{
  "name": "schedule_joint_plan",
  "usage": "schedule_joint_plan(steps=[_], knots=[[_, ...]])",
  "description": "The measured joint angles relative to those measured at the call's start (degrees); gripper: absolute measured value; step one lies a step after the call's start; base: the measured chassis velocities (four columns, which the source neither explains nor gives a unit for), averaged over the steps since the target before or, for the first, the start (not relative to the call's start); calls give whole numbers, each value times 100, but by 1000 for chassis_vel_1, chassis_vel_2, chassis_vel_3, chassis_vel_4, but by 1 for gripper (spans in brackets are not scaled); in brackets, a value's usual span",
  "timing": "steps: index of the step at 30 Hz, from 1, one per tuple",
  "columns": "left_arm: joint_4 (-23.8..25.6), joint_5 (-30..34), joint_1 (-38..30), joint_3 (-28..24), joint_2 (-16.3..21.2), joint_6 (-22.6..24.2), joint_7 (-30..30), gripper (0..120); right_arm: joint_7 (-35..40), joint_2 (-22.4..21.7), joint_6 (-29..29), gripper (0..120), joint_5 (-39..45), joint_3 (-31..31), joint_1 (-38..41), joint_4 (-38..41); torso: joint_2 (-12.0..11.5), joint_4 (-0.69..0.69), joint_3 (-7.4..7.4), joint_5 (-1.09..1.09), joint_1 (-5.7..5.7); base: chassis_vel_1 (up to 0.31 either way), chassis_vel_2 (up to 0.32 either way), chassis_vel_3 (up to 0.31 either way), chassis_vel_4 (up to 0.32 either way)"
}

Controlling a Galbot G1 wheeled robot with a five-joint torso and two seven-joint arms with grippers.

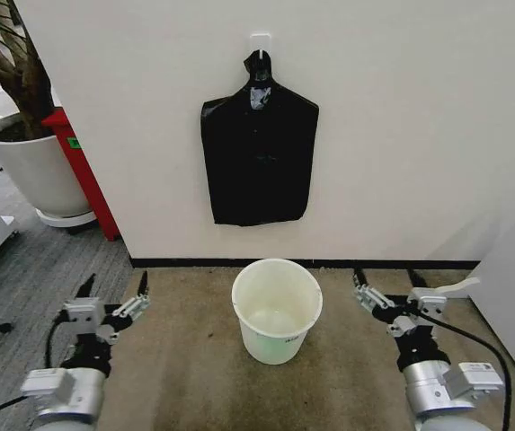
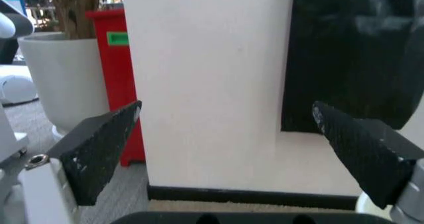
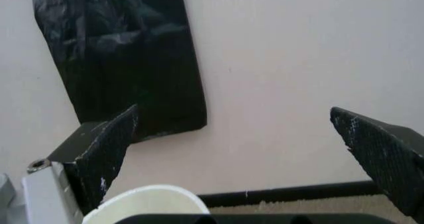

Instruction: Place the garbage bag over the trash bin.

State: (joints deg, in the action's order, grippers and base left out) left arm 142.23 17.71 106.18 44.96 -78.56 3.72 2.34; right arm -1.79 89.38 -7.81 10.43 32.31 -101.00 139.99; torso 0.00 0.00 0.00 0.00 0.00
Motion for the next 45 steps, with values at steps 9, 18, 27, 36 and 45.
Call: schedule_joint_plan(steps=[9, 18, 27, 36, 45], knots=[[158, 347, 339, 265, 147, 78, 46, 100, 6, -65, 17, 100, 37, -66, 61, -169, 0, 0, 0, 0, 0, 0, 0, 0, 0], [132, 382, 598, 217, 190, 243, -67, 100, 397, -275, -163, 100, 1266, -209, 526, -168, 0, -1, 0, 0, 0, 0, 0, 0, 0], [115, 455, 647, 224, 260, 240, -74, 100, 1051, -812, -136, 100, 3956, -980, 1978, -502, 0, 0, 1, -1, 0, 0, 0, 0, 0], [108, 540, 683, 245, 349, 189, -56, 100, 1635, -985, -87, 100, 5564, -1629, 3700, -1408, -1, 0, 2, -1, 1, 0, 0, 0, 0], [104, 527, 866, 261, 339, 88, -14, 100, 2349, -806, 28, 100, 6932, -1938, 5211, -2175, -1, 0, 1, -1, 1, 0, 0, 0, 0]])
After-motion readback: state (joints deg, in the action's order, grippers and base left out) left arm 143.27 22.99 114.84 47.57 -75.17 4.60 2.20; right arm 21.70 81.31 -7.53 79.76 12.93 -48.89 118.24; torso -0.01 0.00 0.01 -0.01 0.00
